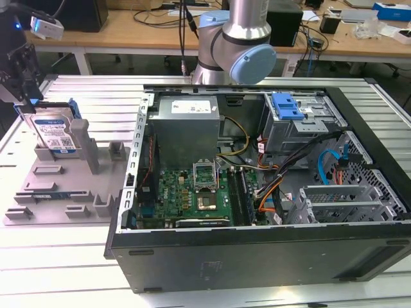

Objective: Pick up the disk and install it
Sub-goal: 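Pick up the disk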

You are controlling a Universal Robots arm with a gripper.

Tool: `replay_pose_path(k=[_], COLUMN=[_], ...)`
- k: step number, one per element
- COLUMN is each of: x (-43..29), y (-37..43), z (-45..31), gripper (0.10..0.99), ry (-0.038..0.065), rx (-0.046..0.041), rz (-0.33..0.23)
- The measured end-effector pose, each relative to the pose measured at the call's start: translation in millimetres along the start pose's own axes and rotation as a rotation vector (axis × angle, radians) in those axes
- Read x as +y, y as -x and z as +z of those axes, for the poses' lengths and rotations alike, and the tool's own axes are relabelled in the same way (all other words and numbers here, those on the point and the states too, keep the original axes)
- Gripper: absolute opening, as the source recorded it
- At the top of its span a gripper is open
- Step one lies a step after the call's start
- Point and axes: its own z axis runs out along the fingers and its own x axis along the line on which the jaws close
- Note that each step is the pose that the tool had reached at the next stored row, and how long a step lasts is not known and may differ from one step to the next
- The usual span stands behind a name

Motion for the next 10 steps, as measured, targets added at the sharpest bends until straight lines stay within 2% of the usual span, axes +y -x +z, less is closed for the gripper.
replay_pose_path(k=[10], x=[-0.2], y=[0.0], z=[9.5], gripper=[0.498], ry=[0.000], rx=[0.0000], rz=[0.000])
